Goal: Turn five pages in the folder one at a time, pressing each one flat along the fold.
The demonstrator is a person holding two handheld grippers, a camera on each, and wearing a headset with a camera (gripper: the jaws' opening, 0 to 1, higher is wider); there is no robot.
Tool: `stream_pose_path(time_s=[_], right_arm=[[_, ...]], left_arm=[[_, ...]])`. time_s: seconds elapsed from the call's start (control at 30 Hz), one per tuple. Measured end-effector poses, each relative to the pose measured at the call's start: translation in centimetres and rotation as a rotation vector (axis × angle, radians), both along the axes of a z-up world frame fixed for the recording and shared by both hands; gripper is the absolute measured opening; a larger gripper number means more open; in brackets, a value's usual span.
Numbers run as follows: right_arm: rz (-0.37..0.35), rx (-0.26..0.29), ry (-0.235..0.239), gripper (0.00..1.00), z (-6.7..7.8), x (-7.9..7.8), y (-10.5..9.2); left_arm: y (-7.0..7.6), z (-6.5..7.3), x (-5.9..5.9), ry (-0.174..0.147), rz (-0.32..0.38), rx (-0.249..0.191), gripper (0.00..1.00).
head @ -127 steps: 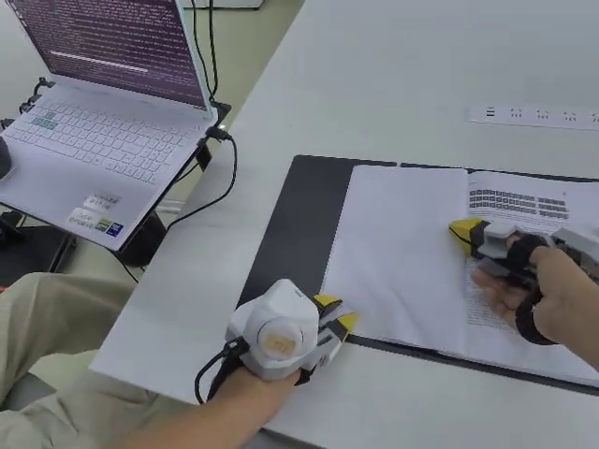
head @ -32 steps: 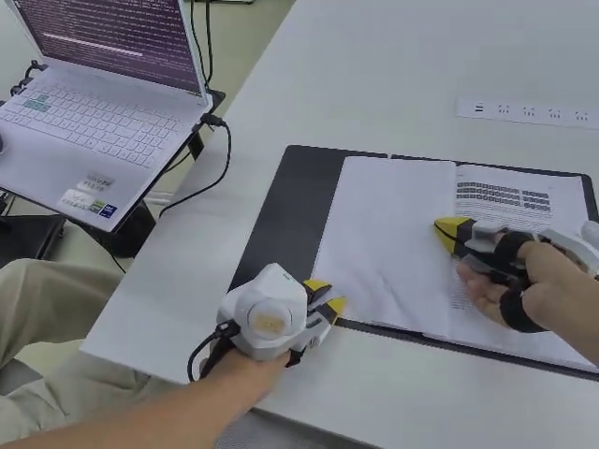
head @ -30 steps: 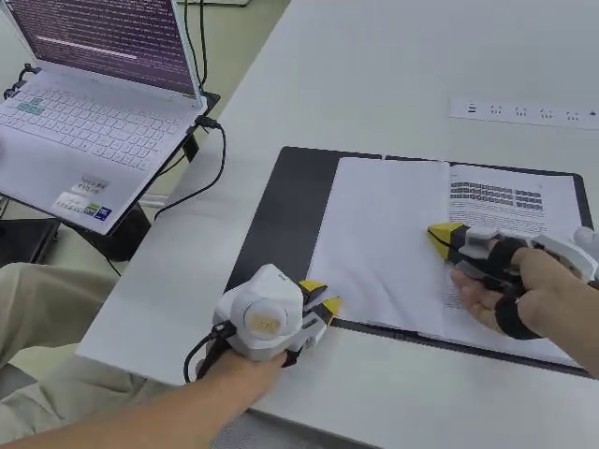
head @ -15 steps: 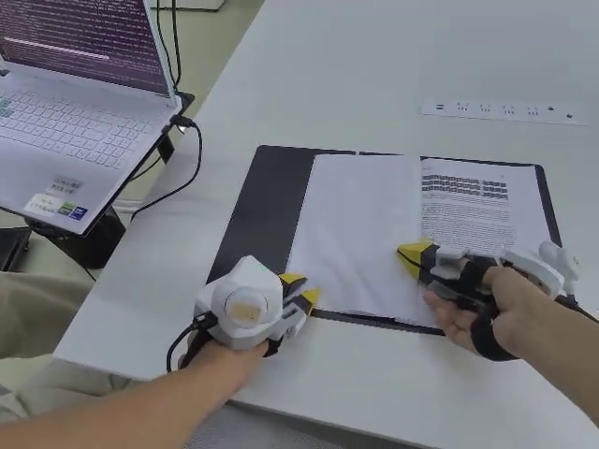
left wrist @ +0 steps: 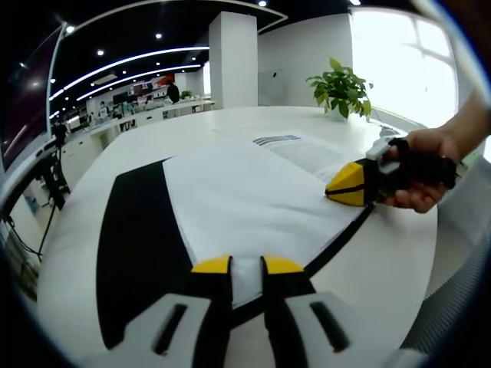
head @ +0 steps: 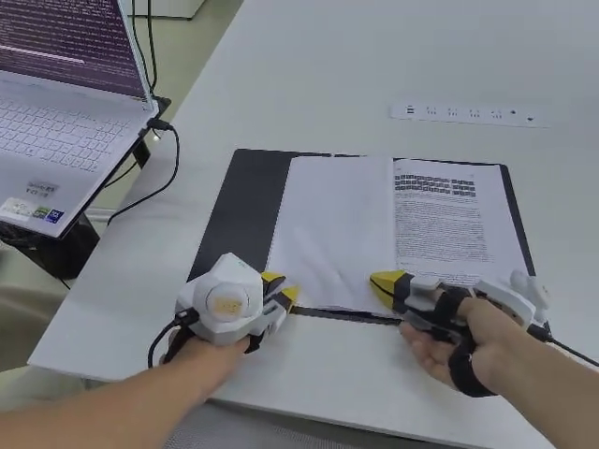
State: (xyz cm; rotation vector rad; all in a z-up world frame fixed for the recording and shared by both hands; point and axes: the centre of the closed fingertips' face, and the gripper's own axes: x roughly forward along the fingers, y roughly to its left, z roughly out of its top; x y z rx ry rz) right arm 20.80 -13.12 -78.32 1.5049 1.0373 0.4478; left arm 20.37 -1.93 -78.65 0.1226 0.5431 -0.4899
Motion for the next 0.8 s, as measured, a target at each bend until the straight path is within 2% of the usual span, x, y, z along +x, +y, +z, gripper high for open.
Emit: stream_pose_path(time_s=[0.27, 0.33, 0.37, 0.43, 0.47, 0.57, 0.67, 0.7, 0.73, 0.8], right_arm=[[0.01, 0.023, 0.018, 0.0, -0.3, -1.7, -0.3], [0.039, 0.022, 0.029, 0.0, -0.3, -2.8, -0.2], [0.06, 0.011, 0.048, 0.0, -0.2, -3.9, 0.0], [0.077, -0.005, 0.044, 0.0, 0.0, -5.0, 0.1], [0.073, -0.005, 0.053, 0.0, 0.2, -5.5, 0.0], [0.081, 0.035, 0.016, 0.0, 1.8, -6.0, 0.2], [0.097, 0.037, -0.036, 0.0, 3.6, -6.7, 0.2], [0.097, 0.039, -0.052, 0.0, 4.1, -6.9, 0.1], [0.088, 0.052, -0.068, 0.0, 4.6, -6.8, -0.2], [0.085, 0.04, -0.099, 0.0, 5.3, -6.8, -0.8]], left_arm=[[-0.1, -0.1, 0.0, 0.004, 0.0, 0.01, 0.12], [-0.1, -0.1, -0.1, 0.005, 0.001, 0.011, 0.12], [-0.1, -0.1, -0.1, 0.005, 0.002, 0.011, 0.12], [-0.1, -0.1, 0.0, 0.007, 0.003, 0.014, 0.12], [-0.1, -0.1, 0.0, 0.011, 0.005, 0.014, 0.12], [0.0, 0.0, 0.0, 0.023, 0.019, 0.001, 0.12], [0.1, 0.0, 0.0, 0.07, 0.058, -0.043, 0.12], [0.1, 0.1, -0.1, 0.094, 0.059, -0.047, 0.12], [0.1, 0.1, -0.1, 0.102, 0.059, -0.046, 0.12], [0.2, 0.1, -0.4, 0.166, 0.07, -0.055, 0.11]])
